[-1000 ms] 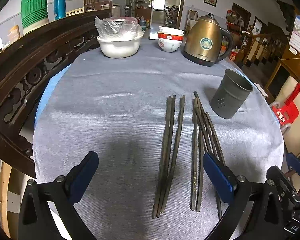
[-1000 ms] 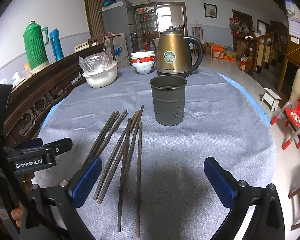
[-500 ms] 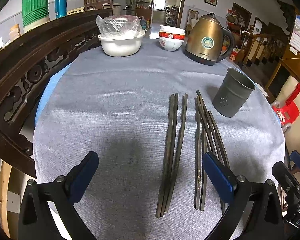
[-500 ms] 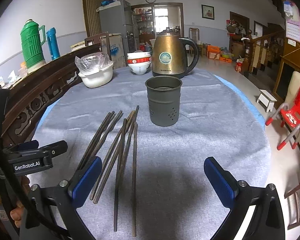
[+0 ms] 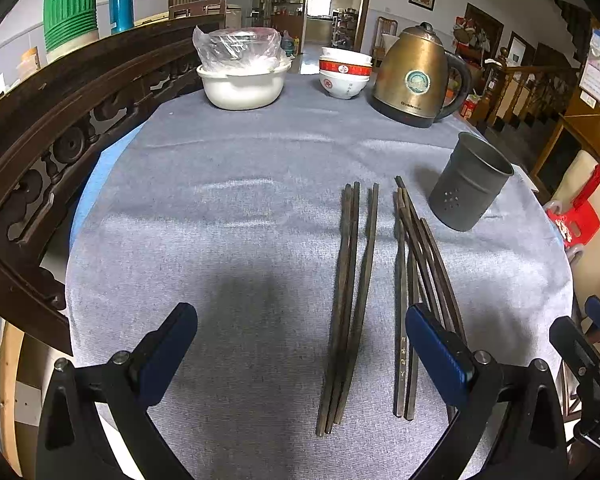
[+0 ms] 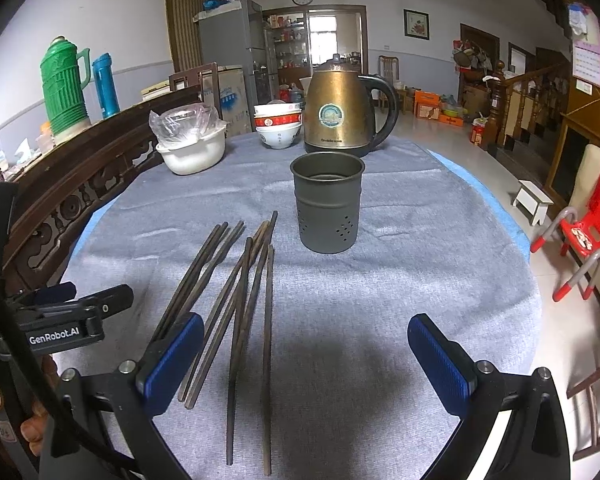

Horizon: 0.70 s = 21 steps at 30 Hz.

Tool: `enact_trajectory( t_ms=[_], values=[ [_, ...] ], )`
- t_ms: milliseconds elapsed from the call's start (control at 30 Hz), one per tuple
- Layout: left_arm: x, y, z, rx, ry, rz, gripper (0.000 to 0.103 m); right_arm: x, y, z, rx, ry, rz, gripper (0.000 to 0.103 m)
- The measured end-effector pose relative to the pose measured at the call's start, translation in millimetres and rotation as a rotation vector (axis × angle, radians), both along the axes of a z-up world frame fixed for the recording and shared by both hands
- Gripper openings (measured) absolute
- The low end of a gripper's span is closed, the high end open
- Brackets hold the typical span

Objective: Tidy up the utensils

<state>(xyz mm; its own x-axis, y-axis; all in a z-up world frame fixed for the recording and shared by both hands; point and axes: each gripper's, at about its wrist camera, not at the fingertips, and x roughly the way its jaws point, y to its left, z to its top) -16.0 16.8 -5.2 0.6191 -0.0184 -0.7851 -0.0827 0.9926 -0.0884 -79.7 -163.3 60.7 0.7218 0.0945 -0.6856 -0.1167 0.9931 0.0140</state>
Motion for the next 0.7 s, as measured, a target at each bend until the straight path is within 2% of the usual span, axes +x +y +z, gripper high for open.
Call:
enact_trajectory(
  t_ms=[700],
  values=[
    [-0.3,-1.7,-1.1,0.017,0.0,-0.013,0.103,2.4,-2.3,-3.9,-0.009,0.005,-0.011,0.103]
  ],
)
